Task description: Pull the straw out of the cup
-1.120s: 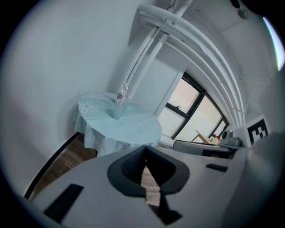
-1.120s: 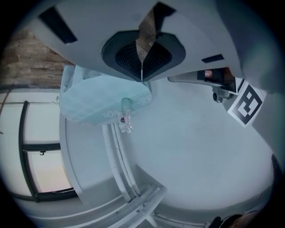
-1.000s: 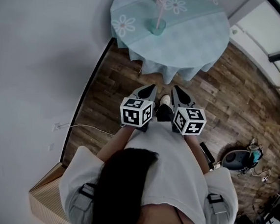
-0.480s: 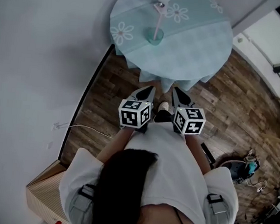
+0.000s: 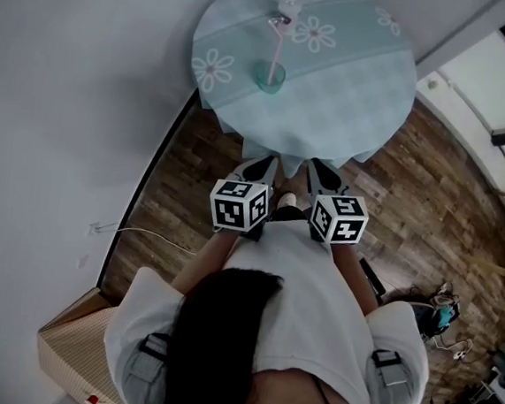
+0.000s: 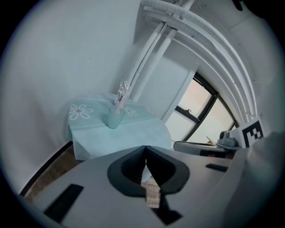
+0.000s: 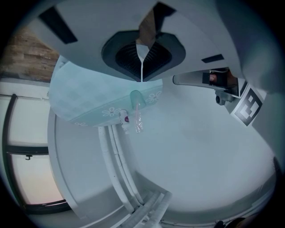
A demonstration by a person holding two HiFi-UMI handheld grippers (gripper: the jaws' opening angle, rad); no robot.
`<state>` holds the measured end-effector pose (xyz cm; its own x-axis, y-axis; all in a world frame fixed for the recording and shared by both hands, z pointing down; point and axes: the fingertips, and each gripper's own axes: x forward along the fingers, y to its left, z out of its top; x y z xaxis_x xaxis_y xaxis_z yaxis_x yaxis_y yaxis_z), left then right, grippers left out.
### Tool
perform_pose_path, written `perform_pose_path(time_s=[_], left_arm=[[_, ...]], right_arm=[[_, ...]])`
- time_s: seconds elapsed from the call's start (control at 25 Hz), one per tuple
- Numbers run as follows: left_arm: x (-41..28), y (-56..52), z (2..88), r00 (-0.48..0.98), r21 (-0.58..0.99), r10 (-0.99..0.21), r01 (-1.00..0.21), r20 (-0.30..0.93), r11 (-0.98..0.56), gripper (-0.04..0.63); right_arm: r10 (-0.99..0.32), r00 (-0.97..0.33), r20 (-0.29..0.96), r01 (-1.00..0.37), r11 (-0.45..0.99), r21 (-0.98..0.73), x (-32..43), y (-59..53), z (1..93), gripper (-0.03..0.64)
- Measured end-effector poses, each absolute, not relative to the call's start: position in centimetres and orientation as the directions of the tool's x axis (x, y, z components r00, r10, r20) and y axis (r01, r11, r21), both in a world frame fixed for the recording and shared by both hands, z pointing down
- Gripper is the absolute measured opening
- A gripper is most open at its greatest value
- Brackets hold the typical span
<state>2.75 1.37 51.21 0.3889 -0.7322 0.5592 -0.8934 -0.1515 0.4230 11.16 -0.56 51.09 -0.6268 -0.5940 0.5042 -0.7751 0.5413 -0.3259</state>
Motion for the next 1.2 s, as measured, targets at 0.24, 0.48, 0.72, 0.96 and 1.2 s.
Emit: perform_pose_path(time_s=[0.24, 0.48, 0.72, 0.96, 1.2], left_arm=[[4.2, -0.1, 51.1, 0.389, 0.434, -0.745, -0.889, 0.542, -0.148, 0.009], [5.5, -0.8, 51.2, 0.384, 0.444, -0.752, -0.886, 0.537, -0.135, 0.009], [6.4, -1.5, 51.1, 0.384, 0.441, -0.749, -0.887, 0.54, -0.137, 0.009], [6.6, -1.3, 50.7, 0.378, 0.434, -0.754, -0.89, 0.536, -0.138, 0.009], [6.1, -0.7, 50.4, 0.363, 0.461, -0.769, -0.882, 0.527, -0.1, 0.009]], right_arm=[[-0.598, -0.626, 0.501, -0.773, 0.563, -0.294, 12.5, -2.4, 51.0, 0.035], [-0.571, -0.646, 0.506, -0.753, 0.586, -0.299, 13.2, -3.1, 51.5, 0.035], [-0.58, -0.639, 0.505, -0.761, 0.574, -0.304, 14.3, -3.9, 51.8, 0.035], [-0.581, -0.645, 0.496, -0.76, 0.559, -0.333, 14.8, -4.1, 52.0, 0.035], [-0.568, -0.663, 0.487, -0.743, 0.576, -0.34, 14.5, -3.8, 51.8, 0.035]])
